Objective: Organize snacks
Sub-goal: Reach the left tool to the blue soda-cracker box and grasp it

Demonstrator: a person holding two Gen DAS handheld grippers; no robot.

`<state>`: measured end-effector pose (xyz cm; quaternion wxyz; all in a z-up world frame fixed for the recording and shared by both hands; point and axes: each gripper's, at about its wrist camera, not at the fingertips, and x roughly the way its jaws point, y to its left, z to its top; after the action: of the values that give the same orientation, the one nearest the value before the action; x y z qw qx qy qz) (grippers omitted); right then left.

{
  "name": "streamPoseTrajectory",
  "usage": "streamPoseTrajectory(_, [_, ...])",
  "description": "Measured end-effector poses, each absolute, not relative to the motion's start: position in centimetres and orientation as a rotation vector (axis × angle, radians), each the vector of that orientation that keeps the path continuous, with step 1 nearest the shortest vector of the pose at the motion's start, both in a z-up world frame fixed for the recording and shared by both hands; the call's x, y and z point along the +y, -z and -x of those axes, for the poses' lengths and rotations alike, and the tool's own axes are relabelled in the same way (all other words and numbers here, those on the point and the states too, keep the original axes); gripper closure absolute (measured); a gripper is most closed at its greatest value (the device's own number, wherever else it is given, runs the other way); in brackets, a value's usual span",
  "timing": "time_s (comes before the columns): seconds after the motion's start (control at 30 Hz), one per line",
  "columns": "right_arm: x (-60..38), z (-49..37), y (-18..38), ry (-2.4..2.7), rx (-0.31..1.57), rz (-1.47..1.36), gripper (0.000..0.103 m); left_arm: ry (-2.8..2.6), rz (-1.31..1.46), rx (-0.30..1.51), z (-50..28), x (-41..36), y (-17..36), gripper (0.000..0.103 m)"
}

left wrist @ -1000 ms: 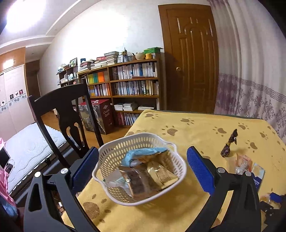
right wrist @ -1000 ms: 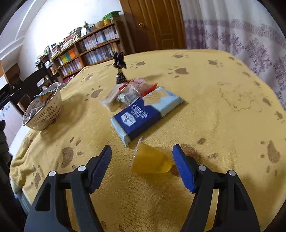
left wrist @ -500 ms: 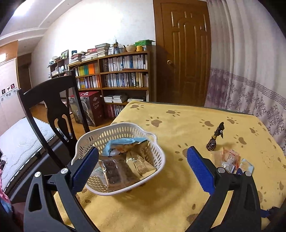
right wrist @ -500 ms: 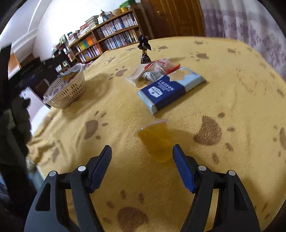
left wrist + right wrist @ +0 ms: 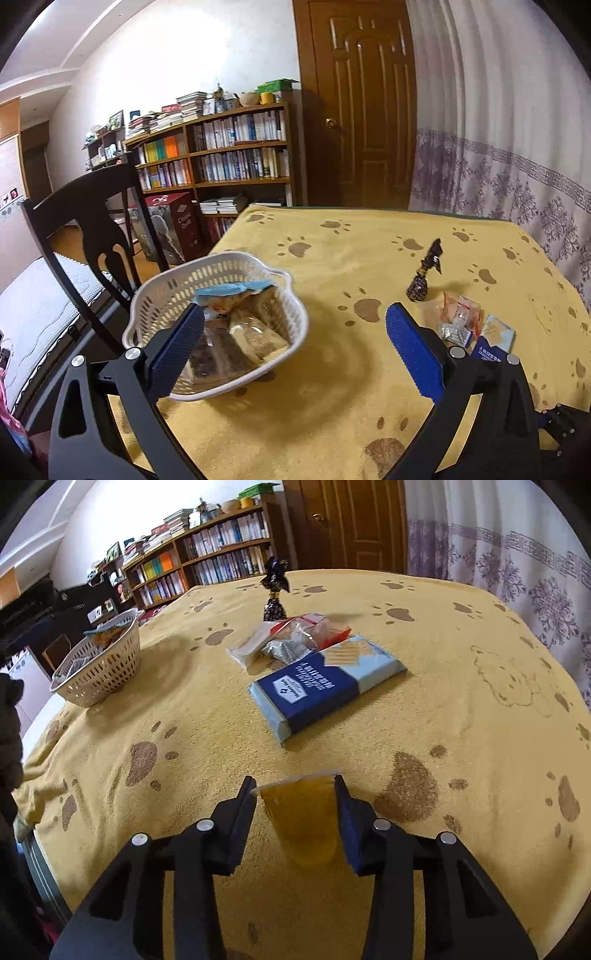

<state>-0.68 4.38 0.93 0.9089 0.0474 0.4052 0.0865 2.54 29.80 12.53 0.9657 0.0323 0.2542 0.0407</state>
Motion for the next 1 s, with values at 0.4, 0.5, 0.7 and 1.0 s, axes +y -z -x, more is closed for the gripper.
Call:
streamPoseTrajectory(0.4, [-1.6, 0.8, -1.4, -0.058, 0.78, -0.232, 0.061, 0.126, -0.12, 0.624, -5.2, 23.0, -9.2, 0.003])
streamPoseTrajectory(0.5, [-2.8, 0.6, -1.1, -0.039, 0.779, -0.267, 0.061, 0.202, -0.129, 0.674, -6.1, 20.8, -7.6, 0.003])
streamPoseTrajectory(0.7, [-4.0, 0.4, -0.9, -0.04, 0.763, -0.307, 0.061, 0.305, -0.156, 0.758, -7.8, 17.2, -5.0, 0.003])
streamPoseTrajectory(1.0, [-4.1, 0.7, -0.8, -0.064, 0.752, -0.324, 0.061, 0.394, -0.201, 0.832, -9.2, 13.5, -2.8, 0.003])
